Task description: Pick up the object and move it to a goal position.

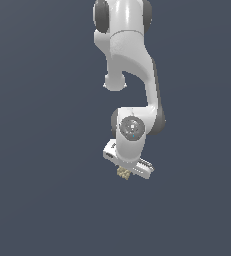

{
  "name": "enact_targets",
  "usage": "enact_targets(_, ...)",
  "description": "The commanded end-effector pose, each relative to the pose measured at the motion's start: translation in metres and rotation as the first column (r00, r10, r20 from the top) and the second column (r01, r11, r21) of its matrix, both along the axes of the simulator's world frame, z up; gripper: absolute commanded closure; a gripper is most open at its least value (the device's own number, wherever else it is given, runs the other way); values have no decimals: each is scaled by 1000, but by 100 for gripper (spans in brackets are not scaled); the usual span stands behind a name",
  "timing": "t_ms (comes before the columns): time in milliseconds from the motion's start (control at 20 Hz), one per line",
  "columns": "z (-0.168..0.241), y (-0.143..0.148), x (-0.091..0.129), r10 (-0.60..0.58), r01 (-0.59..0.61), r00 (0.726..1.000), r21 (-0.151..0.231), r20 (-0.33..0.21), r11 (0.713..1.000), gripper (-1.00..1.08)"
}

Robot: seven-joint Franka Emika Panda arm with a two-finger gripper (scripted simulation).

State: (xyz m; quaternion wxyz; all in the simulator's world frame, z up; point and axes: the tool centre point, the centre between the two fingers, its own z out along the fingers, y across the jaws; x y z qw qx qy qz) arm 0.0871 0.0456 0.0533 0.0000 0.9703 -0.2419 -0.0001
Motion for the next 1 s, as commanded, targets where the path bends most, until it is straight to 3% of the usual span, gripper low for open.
enact_targets(0, 0, 0, 0, 0, 0, 1000, 0, 0, 1000, 108)
enact_targets(400, 30, -8, 5, 0, 0, 1000, 0, 0, 1000, 108)
enact_targets(950, 128, -33, 23, 0, 0, 1000, 0, 0, 1000, 108)
